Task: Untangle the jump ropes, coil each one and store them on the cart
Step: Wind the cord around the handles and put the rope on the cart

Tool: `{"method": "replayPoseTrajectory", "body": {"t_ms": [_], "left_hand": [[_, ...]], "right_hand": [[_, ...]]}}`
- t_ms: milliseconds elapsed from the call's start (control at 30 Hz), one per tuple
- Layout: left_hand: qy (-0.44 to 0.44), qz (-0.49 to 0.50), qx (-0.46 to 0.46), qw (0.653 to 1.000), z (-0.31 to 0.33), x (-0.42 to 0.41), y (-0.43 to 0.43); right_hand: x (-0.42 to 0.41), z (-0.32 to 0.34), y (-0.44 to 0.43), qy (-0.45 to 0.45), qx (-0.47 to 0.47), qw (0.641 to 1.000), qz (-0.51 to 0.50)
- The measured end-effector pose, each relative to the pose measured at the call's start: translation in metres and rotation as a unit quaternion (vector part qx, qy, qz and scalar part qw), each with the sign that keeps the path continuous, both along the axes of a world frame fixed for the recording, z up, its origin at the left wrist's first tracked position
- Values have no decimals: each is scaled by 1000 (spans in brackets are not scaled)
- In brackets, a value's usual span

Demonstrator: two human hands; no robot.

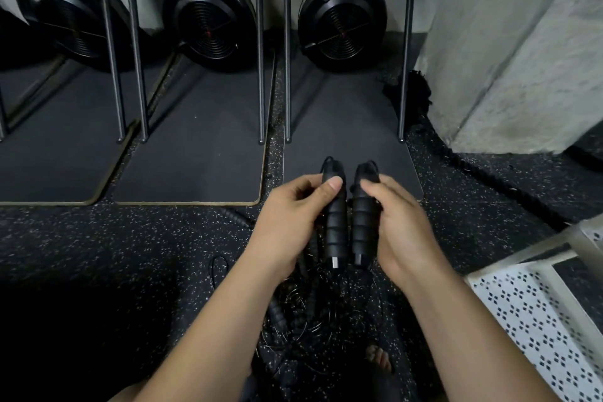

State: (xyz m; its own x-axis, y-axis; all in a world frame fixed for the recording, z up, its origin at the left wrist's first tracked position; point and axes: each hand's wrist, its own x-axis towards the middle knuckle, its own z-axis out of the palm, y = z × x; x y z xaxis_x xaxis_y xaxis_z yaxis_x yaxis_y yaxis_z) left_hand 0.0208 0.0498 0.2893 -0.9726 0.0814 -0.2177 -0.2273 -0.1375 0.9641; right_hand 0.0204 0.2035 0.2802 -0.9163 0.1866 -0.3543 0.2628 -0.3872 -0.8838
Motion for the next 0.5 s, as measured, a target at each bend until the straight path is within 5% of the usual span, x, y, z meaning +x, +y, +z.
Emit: {"method": "replayPoseTrajectory", "body": {"t_ms": [500], "left_hand": [[35,9,6,999,3,-12,-2]], "right_hand": [[-2,13,-14,94,50,994,0]]}}
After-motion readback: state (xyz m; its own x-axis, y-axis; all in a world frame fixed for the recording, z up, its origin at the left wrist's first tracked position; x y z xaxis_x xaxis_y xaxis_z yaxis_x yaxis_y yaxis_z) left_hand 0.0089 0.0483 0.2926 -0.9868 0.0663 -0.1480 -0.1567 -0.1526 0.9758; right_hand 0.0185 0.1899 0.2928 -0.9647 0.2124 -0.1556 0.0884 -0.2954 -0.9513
